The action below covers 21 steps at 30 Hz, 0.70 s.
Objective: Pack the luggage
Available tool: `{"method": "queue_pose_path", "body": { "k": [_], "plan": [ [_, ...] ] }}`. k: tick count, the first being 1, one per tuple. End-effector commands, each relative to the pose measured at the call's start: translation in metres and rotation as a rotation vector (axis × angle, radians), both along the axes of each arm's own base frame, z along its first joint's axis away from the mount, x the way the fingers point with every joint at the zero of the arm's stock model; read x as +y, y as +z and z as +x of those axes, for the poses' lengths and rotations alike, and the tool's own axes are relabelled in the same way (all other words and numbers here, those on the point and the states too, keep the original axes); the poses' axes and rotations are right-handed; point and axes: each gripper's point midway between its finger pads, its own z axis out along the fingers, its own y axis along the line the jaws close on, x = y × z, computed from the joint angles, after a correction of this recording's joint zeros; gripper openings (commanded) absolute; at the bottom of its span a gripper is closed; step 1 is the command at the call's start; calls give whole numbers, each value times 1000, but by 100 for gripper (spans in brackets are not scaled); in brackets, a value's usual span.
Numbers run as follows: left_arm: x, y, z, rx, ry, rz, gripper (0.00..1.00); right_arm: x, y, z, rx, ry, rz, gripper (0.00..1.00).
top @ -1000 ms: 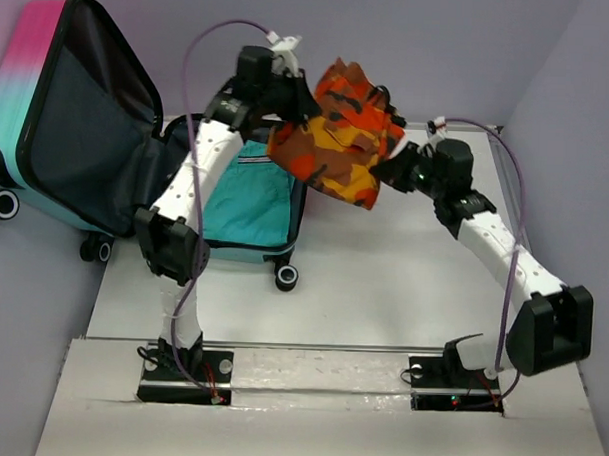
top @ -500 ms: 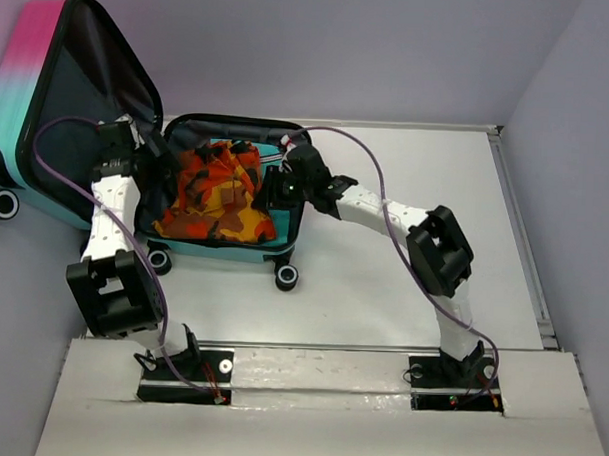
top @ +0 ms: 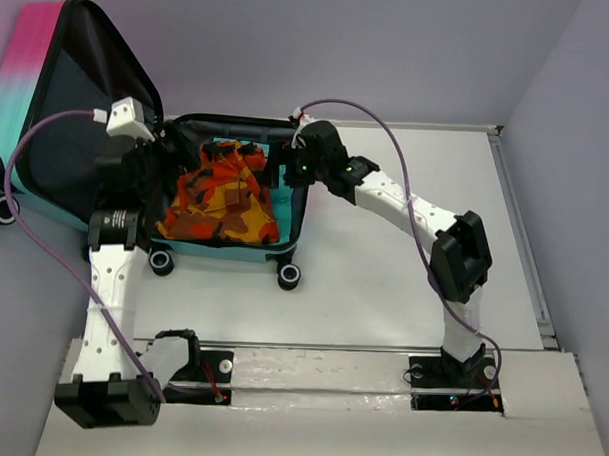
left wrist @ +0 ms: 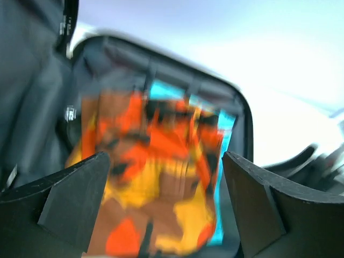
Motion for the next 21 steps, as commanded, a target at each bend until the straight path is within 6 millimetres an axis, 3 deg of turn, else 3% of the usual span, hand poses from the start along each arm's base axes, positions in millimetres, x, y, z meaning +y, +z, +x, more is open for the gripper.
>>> {"method": "queue_pose_path", "body": {
  "k": [1,2,3,4,5,6,7,10,14,15,16,17,21],
  "plan": [
    [-5,-86,-27,179,-27,22,97,-22,48,-2,-128,-31,0,77],
    [-4,-118,-36,241,-16,15,94,-27,37,-6,-125,-28,-27,56],
    [-3,-127,-42,248,-5,8,88,-32,35,-8,-128,-35,-37,40],
    [-2,-139,-54,255,14,-10,62,-43,29,-13,-127,-52,-57,28],
    [2,-139,-63,246,45,-6,52,-46,31,-15,-143,-56,-49,10],
    [6,-142,-69,254,77,-16,28,-49,30,-20,-144,-52,-48,7],
    [5,-139,-72,234,86,-33,24,-51,29,-24,-143,-47,-42,7],
    [5,-143,-77,256,108,-65,25,-61,25,-42,-141,-35,-12,7],
    [17,-180,-78,396,181,-102,32,-77,18,-57,-147,-47,-5,7],
    [25,-187,-79,410,211,-111,36,-82,13,-62,-141,-47,-13,7],
    [29,-197,-82,424,241,-123,50,-85,11,-65,-141,-47,-18,7],
    [29,-197,-80,407,238,-131,57,-87,11,-66,-143,-52,-14,7],
    [35,-204,-79,434,263,-124,67,-92,2,-75,-131,-39,-12,7]
  ]
}}
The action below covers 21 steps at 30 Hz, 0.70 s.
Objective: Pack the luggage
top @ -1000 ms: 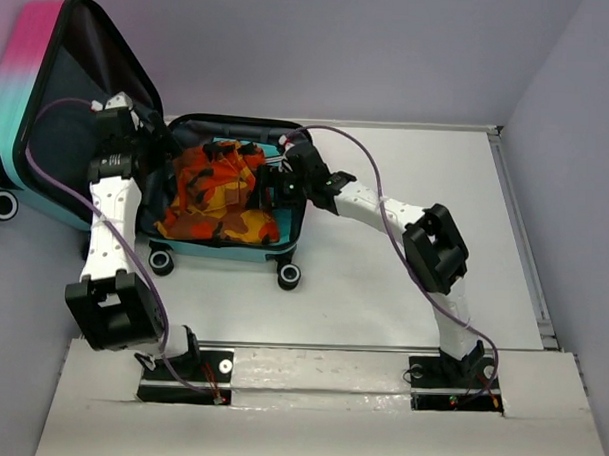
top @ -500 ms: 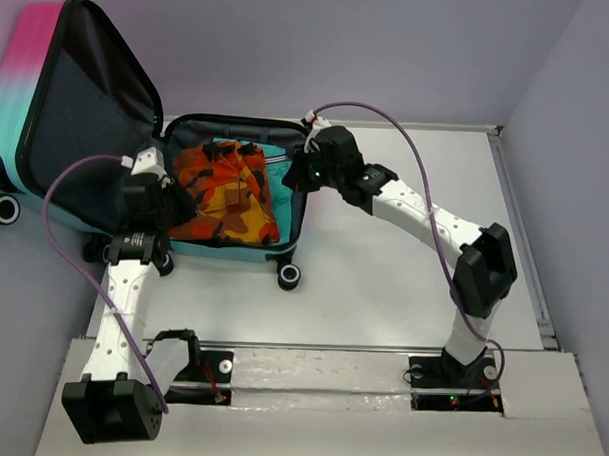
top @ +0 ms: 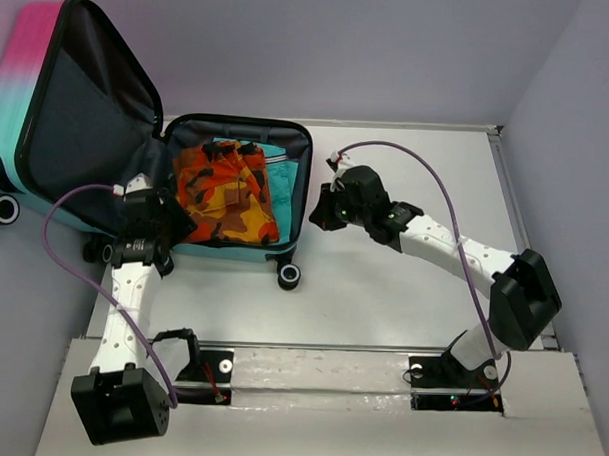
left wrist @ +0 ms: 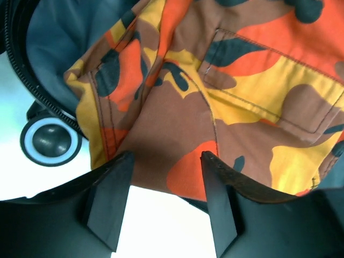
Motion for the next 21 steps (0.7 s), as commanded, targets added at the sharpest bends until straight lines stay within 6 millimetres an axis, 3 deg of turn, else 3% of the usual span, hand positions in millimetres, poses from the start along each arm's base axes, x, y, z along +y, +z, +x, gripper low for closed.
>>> {"method": "queue_pose_path", "body": {
  "k": [1,6,9,10,13,15,16,17,21],
  "plan": [
    [11,-1,2,-4,58,15,68,2,30,2,-94,2,77,7],
    [16,-11,7,29,68,33,68,-6,15,-3,-82,-10,62,7],
    [23,-14,15,45,73,65,62,-7,14,-5,-85,-10,67,7],
    [25,-13,20,46,71,74,50,-7,15,-6,-86,-8,69,7],
    [22,-12,28,56,38,69,31,-8,12,-7,-79,-12,67,7],
    [21,-13,28,61,30,72,34,-11,12,-7,-85,-19,65,7],
    [25,-14,28,69,43,88,38,-11,13,-8,-87,-18,65,7],
    [30,-16,26,85,52,111,50,-12,14,-7,-89,-22,67,7],
    [42,-11,26,98,96,164,61,-13,13,-9,-85,-25,67,7]
  ]
}}
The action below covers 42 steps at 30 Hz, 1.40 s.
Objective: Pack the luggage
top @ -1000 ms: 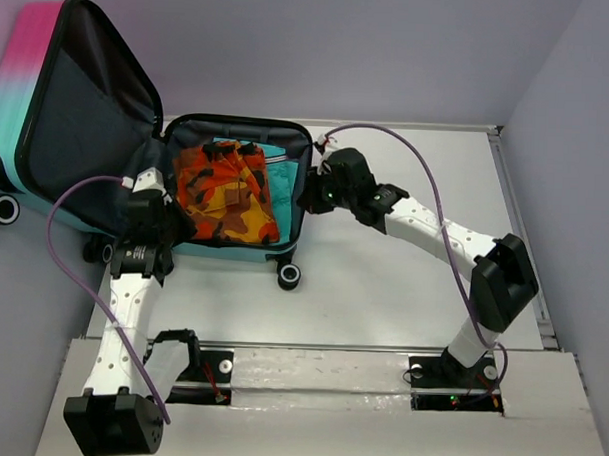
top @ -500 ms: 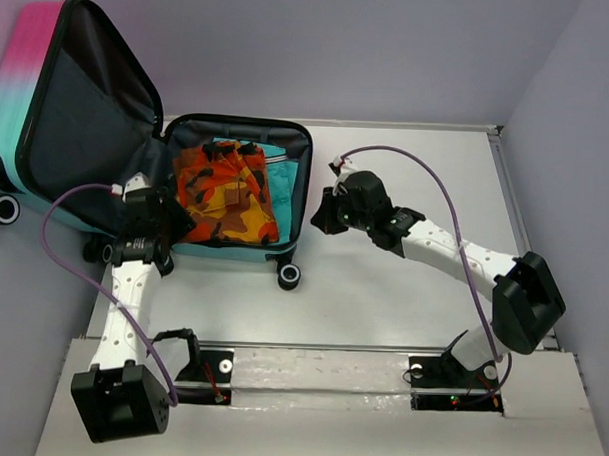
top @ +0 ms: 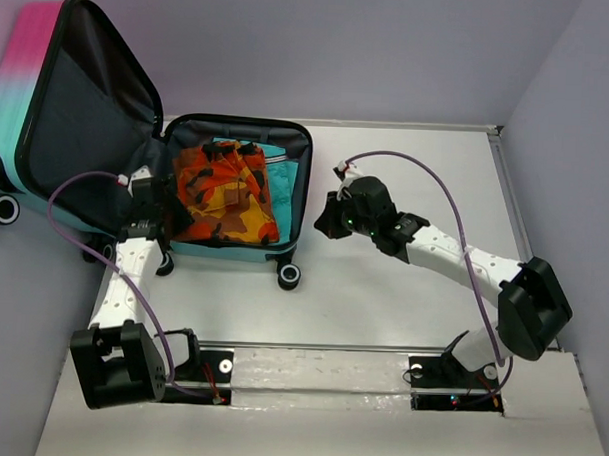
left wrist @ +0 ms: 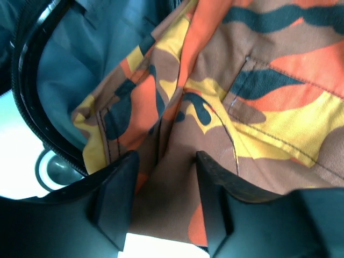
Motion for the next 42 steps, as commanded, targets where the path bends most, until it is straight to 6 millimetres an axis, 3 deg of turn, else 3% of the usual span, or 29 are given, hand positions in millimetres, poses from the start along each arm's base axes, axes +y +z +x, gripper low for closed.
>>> {"method": "queue_pose_path", "body": {
  "k": [1,4,9,13,16,21,25,29,31,33,34,35,42],
  "plan": [
    [24,22,2,-19,67,109,68,2,24,6,-71,-15,56,7],
    [34,42,2,-49,106,153,75,3,22,7,-80,-17,64,7],
    [42,40,-9,-16,142,207,78,0,24,6,-92,-22,62,7],
    [30,15,-10,65,86,162,79,-3,25,5,-102,-25,60,7],
    [20,10,-4,63,34,126,77,-2,22,5,-97,-20,57,7],
    [-5,9,10,35,-64,20,59,1,15,7,-89,-11,48,7],
    [-12,26,18,-21,-85,-9,27,6,10,6,-76,7,51,7],
    [-22,55,24,-74,-129,-41,25,12,-2,6,-53,28,47,10],
    [-23,71,24,-106,-133,-42,27,18,-7,6,-36,55,54,21],
    [-24,79,26,-121,-140,-40,21,21,-12,7,-24,61,53,28],
    [-23,77,28,-119,-136,-40,7,21,-14,7,-23,59,50,28],
    [-22,78,33,-132,-130,-35,6,22,-14,7,-24,59,55,29],
    [-1,40,79,-122,-105,51,6,18,-14,1,-34,68,68,28]
  ]
}}
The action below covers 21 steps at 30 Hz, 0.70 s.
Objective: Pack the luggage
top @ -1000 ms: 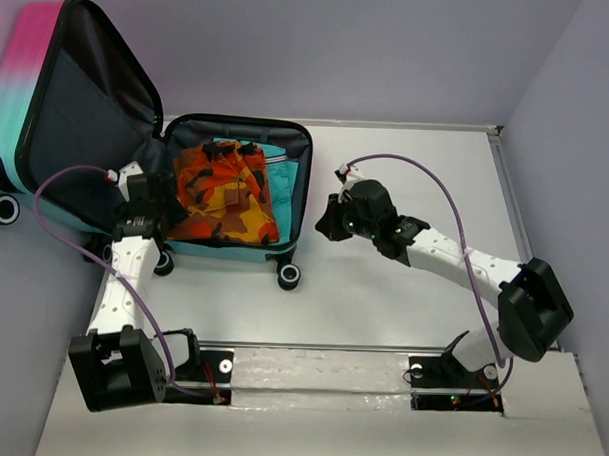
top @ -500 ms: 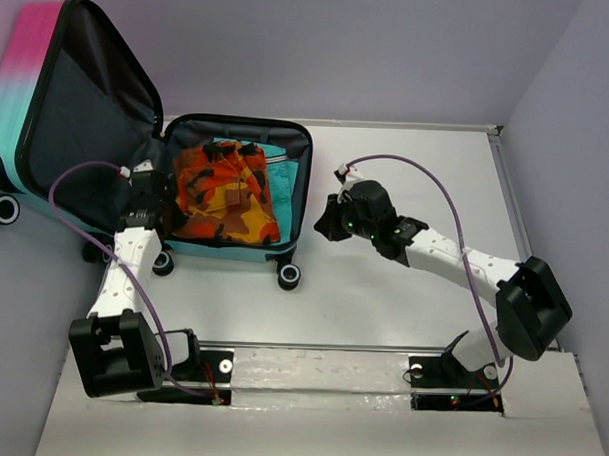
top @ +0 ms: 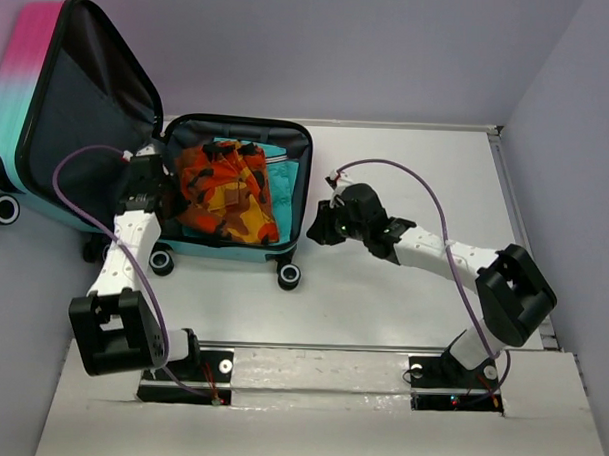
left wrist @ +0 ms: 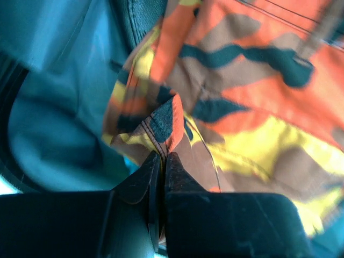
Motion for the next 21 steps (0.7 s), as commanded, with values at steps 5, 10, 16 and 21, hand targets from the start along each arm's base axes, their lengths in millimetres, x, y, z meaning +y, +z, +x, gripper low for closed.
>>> {"method": "queue_pose_path", "body": {
  "k": [5,10,16,21],
  "plan": [
    [34,2,58,-160,48,158,6,2,27,-2,-90,28,69,28],
    [39,-15,46,-138,97,157,6,11,72,9,-186,49,110,59],
    [47,-38,24,-17,156,174,13,55,100,44,-217,105,143,83],
    [42,-55,18,45,137,156,25,99,90,74,-165,160,168,94]
  ]
}}
